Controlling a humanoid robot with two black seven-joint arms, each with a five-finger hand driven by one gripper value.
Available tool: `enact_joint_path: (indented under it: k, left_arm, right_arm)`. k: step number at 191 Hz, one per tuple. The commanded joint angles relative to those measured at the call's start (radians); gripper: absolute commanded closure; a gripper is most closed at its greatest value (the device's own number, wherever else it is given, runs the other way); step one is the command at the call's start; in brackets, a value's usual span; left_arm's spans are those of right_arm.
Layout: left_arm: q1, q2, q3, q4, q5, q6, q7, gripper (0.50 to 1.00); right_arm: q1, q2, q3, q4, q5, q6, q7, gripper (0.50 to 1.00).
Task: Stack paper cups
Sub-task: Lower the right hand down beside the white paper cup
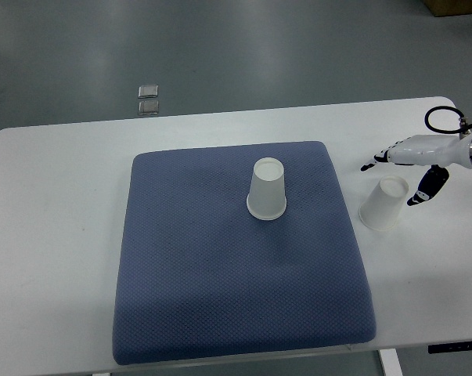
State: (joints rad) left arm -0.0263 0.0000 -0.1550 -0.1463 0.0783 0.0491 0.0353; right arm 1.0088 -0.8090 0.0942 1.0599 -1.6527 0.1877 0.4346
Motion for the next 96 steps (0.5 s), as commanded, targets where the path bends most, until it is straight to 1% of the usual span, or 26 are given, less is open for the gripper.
enact_joint_path:
  k: [1,48,84,96]
  left_arm:
    - [0.000,0.000,0.000,0.001,0.000,0.000,0.000,0.500]
    - [0.000,0.000,0.000,0.001,0.000,0.000,0.000,0.500]
    - [-0.001,0.000,0.000,0.001,0.000,0.000,0.000,0.500]
    - [0.000,0.000,0.000,-0.001,0.000,0.000,0.000,0.500]
  right_arm:
    - [-0.022,0.019,-0.013,-0.023,-0.012,-0.025,0.000,0.595]
    - [-0.065,0.067,-0.016,-0.089,-0.032,-0.091,0.003,0.599]
    - [-0.065,0.067,-0.016,-0.087,-0.032,-0.094,0.003,0.609]
    - [-0.067,0.067,-0.016,-0.087,-0.032,-0.094,0.004,0.626]
